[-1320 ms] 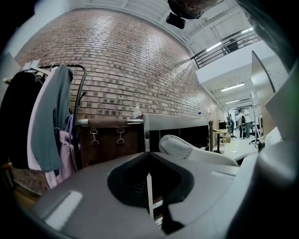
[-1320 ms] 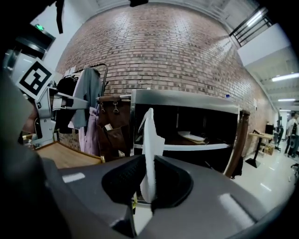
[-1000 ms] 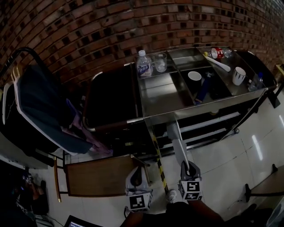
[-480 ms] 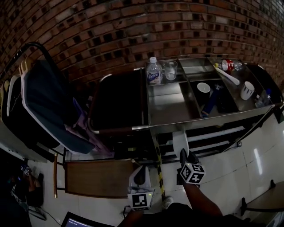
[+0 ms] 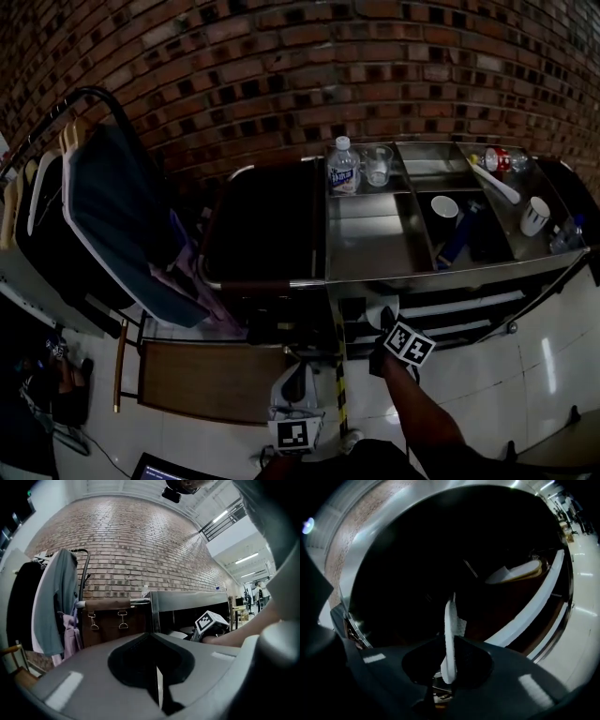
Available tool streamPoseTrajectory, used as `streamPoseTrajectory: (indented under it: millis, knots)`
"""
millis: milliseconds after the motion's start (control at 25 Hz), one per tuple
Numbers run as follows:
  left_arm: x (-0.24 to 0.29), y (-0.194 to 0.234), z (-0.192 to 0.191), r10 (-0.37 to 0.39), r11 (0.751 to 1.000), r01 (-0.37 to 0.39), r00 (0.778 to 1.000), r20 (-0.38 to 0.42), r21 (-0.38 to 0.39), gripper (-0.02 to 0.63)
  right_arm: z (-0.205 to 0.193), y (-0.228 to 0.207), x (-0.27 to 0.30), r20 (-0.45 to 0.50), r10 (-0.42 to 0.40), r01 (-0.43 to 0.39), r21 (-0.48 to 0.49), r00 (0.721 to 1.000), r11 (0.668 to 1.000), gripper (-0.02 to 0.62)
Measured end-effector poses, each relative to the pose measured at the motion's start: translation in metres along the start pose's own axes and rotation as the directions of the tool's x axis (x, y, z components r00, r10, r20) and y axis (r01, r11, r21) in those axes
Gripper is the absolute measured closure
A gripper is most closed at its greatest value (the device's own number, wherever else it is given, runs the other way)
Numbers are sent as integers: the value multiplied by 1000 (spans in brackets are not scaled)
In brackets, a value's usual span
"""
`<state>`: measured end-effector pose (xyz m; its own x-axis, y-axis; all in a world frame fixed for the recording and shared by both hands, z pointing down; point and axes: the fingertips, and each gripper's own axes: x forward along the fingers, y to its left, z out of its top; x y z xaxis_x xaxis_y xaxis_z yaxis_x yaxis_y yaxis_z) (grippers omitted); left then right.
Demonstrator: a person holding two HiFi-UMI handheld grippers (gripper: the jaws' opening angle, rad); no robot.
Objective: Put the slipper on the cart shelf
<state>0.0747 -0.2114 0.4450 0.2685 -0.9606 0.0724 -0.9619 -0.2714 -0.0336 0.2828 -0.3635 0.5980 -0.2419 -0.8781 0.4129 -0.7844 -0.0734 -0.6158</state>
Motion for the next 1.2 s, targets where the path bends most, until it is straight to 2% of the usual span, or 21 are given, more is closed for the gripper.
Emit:
streamPoseTrajectory:
  millis: [240, 480, 520, 680, 920, 1080, 1200]
  knots:
    - [-8, 7, -5, 36, 999, -35, 999, -20, 7, 595, -6, -16, 23, -52, -52, 52, -8, 997, 999, 549]
    - [-11, 8, -2, 45, 999, -45, 999, -8, 20, 595, -3, -21, 30, -28, -135, 129, -163, 990, 978, 512]
    - [-11, 6, -2, 45, 999, -44, 999, -8, 20, 595, -4, -23, 31, -29, -152, 143, -190, 988, 971, 512]
    - [-15, 6, -1, 49, 999, -49, 999, -10, 10, 595, -5, -26, 39, -16, -206, 192, -301, 978, 934, 416]
    - [-25, 15, -6, 67, 998, -67, 998, -21, 3, 595, -3, -24, 42, 28, -237, 226, -429, 971, 875, 390]
    - [-31, 21, -7, 76, 997, -77, 997, -27, -9, 595, 7, -12, 32, 70, -212, 219, -486, 975, 846, 383]
    - [-35, 25, -9, 85, 996, -85, 996, -34, -11, 595, 31, 6, 6, 141, -136, 192, -561, 981, 805, 379]
